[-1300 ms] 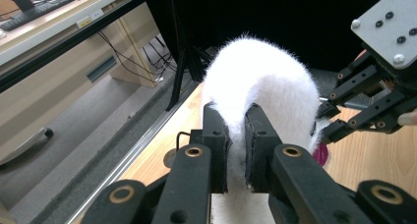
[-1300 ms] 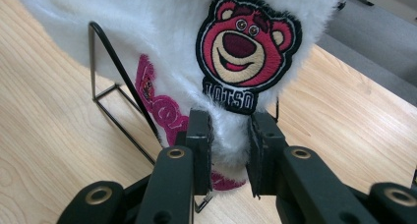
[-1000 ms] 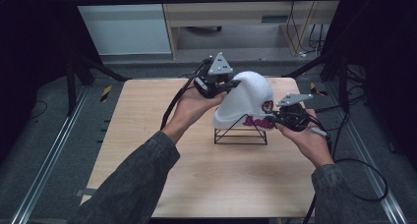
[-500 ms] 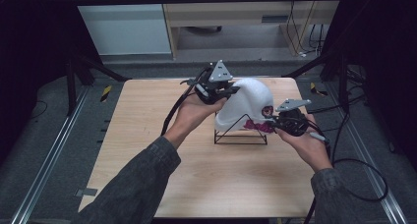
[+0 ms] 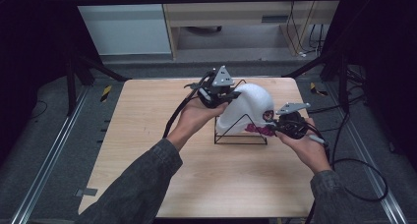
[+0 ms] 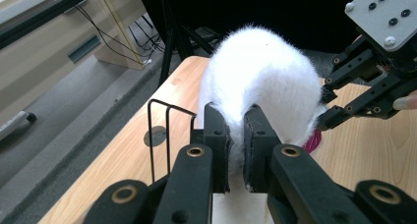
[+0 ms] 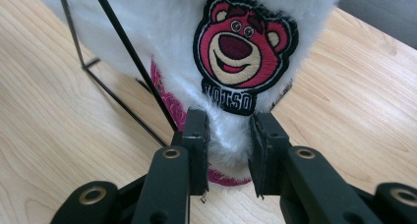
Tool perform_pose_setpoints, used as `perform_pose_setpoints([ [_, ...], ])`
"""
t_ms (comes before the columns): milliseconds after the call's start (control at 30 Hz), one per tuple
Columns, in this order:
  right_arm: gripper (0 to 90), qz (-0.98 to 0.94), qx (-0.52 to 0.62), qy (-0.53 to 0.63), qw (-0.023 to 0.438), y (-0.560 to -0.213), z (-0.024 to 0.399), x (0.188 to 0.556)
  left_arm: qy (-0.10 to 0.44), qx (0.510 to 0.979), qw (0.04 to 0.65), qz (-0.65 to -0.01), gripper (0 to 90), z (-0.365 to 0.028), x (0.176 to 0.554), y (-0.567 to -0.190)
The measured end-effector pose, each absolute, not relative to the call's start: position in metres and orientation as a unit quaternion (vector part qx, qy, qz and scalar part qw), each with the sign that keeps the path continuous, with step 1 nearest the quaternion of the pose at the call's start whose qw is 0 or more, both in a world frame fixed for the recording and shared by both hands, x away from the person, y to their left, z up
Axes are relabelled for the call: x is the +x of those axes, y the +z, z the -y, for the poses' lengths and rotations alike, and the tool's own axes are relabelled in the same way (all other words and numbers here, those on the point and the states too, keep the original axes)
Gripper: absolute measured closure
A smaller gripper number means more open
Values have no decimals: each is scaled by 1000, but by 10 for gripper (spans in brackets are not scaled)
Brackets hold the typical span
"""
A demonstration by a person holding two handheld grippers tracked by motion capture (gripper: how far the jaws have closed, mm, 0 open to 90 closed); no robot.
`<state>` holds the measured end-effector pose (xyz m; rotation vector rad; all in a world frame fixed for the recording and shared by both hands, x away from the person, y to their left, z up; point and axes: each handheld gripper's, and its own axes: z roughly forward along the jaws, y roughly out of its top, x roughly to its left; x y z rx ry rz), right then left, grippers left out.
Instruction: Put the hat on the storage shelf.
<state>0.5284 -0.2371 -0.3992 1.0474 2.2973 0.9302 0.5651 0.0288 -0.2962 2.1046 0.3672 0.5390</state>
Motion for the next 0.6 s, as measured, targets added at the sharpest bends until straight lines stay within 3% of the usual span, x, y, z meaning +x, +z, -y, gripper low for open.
perform_pose_setpoints([
  [600,711,-829,393,336,213,-412,238,531,210,855,449,-151,831,-28,565,-309],
])
